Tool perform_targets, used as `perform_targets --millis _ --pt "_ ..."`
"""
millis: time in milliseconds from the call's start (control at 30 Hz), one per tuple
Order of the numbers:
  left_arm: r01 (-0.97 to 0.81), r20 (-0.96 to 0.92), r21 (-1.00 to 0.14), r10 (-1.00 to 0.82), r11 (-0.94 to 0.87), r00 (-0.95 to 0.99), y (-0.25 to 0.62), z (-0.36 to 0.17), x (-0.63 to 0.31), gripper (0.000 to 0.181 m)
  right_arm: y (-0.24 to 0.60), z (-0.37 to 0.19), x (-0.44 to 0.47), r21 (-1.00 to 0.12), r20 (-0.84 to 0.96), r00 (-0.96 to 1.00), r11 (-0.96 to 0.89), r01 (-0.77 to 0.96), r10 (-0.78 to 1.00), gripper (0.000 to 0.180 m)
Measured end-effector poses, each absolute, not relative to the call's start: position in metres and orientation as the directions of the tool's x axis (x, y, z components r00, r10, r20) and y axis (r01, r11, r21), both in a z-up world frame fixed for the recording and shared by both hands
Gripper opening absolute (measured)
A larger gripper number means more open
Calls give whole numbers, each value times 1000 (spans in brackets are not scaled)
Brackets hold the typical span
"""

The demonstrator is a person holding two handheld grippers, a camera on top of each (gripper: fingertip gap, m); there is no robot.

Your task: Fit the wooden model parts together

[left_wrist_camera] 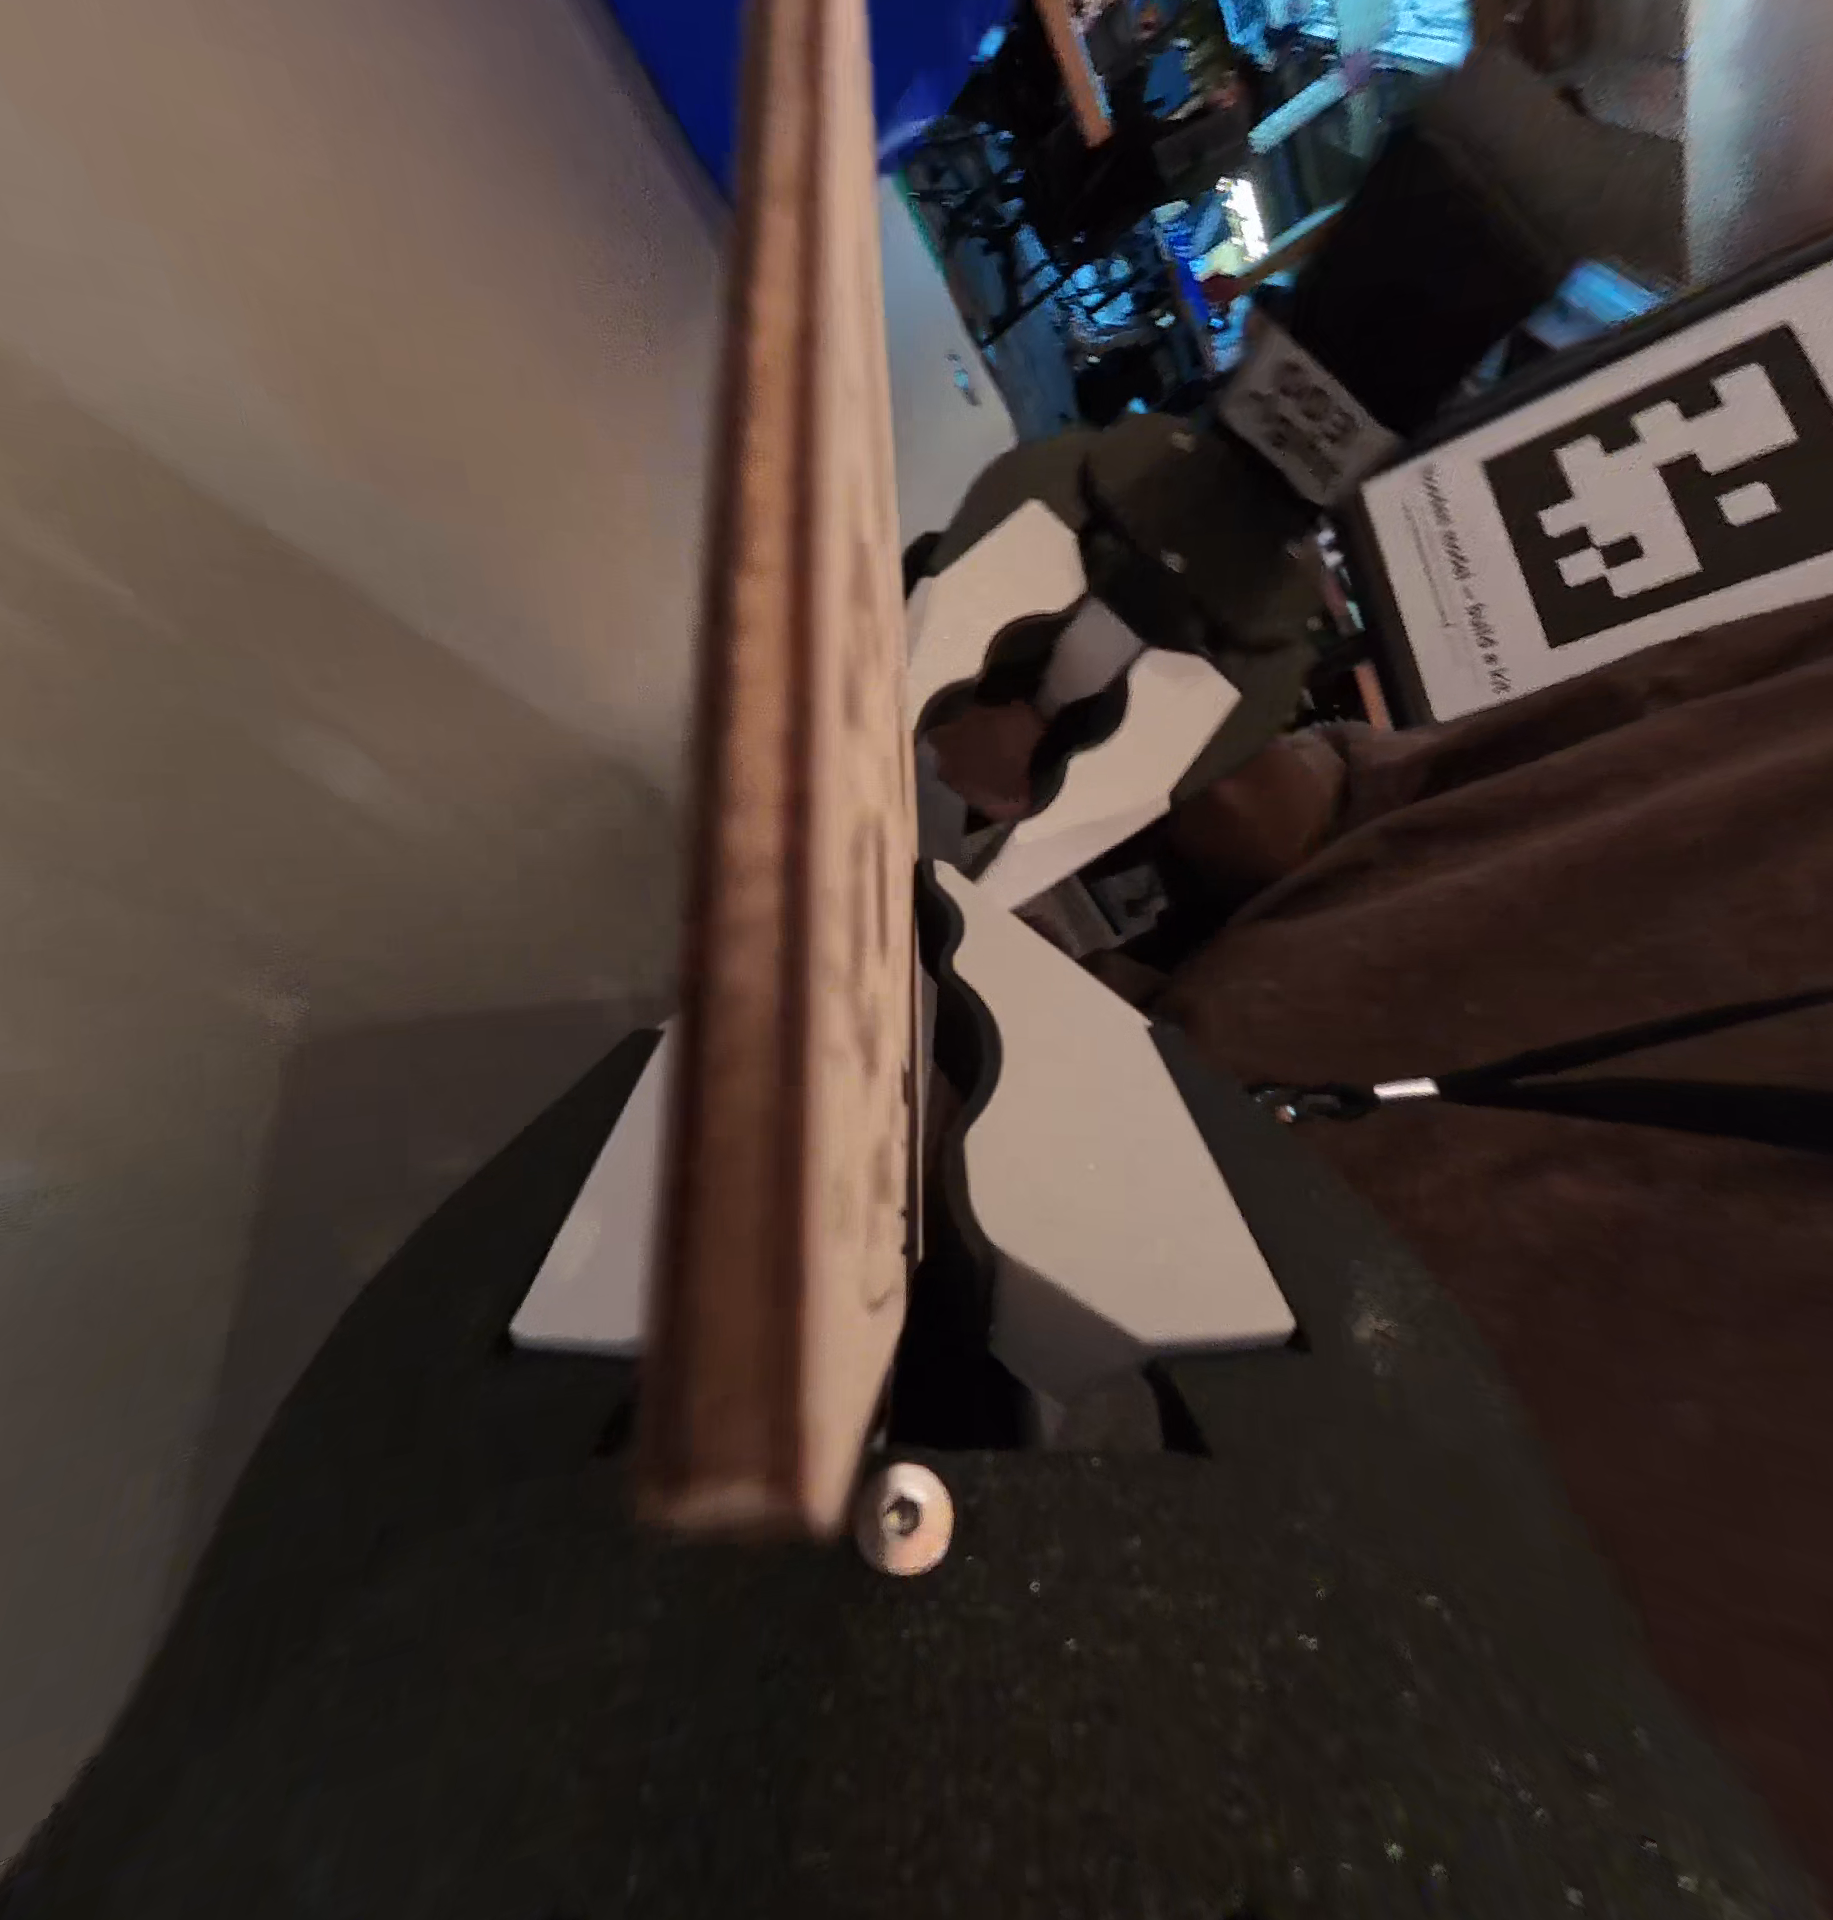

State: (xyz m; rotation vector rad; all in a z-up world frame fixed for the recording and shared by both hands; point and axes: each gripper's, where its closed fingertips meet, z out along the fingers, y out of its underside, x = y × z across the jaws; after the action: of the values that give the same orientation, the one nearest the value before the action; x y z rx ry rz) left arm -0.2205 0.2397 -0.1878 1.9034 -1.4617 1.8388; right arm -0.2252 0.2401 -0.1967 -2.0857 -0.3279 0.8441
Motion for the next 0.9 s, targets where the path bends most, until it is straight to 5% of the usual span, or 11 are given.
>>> perform_targets --millis 167,367,500,600,733,800,900 --pt "-644 809 -560 -510 -520 -292 231 -167 -222 2 237 -171 -228 -728 -637 587 -641 -245 499 7" --pt "-538 837 -537 -491 -650 -241 259 -151 -218 27 242 -155 -211 -619 -777 464 -646 -446 425 3" --pt "-492 824 -554 -526 -672 -209 274 -151 -220 7 243 -159 -207 -550 -831 403 -674 -494 383 3" --pt "-503 831 -539 -523 -676 -188 273 -155 -220 1 247 -174 -200 -617 -763 534 -656 -436 363 10" --pt "-574 796 -536 -597 -619 -99 271 -184 -221 1 259 -185 -180 -808 -429 833 -561 -181 349 32" --pt "-598 784 -538 -613 -594 -98 267 -190 -220 1 267 -193 -190 -798 -397 855 -586 -141 335 57" --pt "-623 772 -542 -628 -565 -103 261 -196 -218 1 275 -197 -202 -753 -489 813 -623 -211 315 51"
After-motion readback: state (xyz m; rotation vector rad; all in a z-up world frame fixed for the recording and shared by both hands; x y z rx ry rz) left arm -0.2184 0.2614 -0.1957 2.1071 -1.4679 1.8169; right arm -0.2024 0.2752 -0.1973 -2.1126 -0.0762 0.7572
